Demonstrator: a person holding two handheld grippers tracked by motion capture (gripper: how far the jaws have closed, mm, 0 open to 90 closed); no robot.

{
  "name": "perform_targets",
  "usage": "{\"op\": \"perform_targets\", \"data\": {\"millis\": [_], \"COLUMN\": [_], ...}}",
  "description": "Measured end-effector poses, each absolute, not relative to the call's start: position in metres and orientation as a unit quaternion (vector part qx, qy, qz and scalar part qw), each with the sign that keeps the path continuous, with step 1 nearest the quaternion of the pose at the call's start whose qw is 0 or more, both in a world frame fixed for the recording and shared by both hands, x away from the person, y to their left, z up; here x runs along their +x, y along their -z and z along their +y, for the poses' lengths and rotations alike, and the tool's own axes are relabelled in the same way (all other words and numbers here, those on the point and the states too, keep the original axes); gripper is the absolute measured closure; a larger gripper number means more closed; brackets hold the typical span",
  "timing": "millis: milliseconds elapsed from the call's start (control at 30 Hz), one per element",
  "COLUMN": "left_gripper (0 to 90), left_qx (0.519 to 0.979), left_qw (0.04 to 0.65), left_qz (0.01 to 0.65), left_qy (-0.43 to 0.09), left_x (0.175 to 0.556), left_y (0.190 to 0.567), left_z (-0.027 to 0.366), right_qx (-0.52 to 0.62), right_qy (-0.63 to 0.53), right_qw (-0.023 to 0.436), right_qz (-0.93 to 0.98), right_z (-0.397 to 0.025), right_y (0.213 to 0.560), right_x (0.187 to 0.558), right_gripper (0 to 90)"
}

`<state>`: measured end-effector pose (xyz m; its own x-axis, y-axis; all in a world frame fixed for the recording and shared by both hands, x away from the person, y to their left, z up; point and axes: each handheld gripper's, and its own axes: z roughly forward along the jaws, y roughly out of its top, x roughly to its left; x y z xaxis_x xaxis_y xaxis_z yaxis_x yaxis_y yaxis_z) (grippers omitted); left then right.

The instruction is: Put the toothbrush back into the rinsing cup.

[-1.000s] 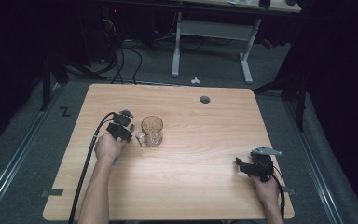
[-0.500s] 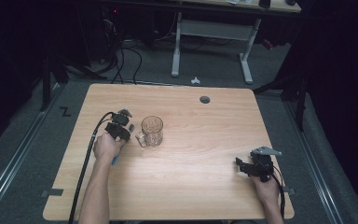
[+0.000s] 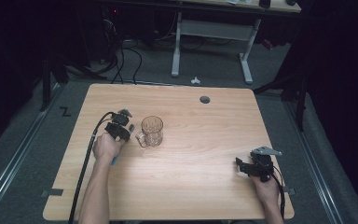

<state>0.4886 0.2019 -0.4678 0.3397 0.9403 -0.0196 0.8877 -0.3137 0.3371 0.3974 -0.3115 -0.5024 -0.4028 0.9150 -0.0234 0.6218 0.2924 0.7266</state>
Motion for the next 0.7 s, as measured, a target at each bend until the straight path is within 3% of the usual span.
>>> {"op": "perform_targets", "data": {"millis": [700], "left_gripper": [80.4], "left_qx": [0.793], "left_qw": [0.192], "left_qz": [0.567], "left_qy": [-0.112], "left_x": [0.475], "left_y": [0.444], "left_z": [0.209], "right_qx": [0.498], "right_qy": [-0.325], "right_qw": [0.225], "right_qz": [0.772], "right_z": [-0.311], "right_y": [0.502], "right_x": [0.397], "right_gripper": [28.4]}}
